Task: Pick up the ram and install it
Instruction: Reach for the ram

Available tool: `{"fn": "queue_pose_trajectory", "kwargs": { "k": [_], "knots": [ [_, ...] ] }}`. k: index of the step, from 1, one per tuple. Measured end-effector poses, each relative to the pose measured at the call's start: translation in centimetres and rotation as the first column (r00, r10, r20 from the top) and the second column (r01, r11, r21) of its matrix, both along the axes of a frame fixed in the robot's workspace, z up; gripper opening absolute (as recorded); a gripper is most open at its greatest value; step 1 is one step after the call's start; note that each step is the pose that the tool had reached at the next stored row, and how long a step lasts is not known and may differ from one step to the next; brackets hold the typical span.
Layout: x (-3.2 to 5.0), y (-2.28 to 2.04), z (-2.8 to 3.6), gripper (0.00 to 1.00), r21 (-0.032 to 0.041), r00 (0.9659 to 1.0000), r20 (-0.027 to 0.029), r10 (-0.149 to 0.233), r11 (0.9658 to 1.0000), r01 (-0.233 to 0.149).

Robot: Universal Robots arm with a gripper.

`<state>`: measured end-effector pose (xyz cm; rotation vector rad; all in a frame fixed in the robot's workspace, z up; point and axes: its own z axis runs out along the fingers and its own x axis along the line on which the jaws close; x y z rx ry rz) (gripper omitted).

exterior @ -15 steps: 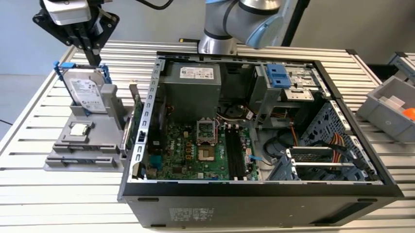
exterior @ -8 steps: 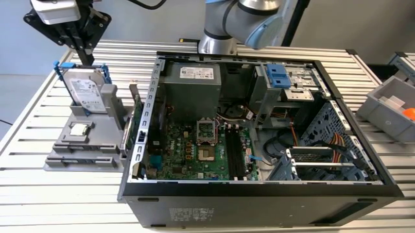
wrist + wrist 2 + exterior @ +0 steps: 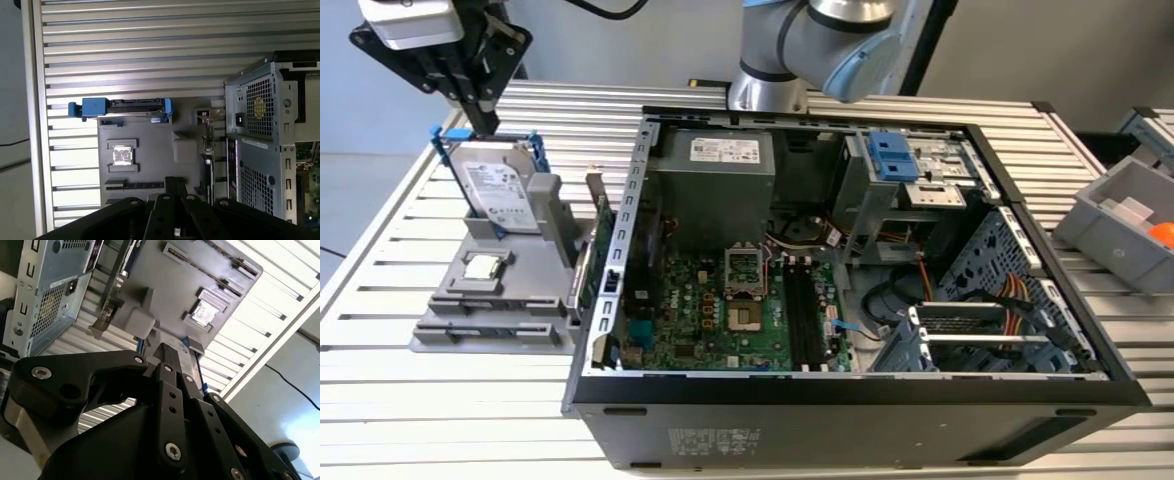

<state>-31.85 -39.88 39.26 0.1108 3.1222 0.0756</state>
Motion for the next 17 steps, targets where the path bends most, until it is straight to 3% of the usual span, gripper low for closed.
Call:
{"fn": "queue_pose_trajectory", "kwargs": {
  "k": [11,17],
  "knots": [
    [-1.81,0.00,0.00,0.00,0.0001,1.0000,-0.0003,0.000,1.0000,0.000],
    [-2.28,0.00,0.00,0.00,0.0000,1.0000,-0.0004,0.000,1.0000,0.000]
  ]
}}
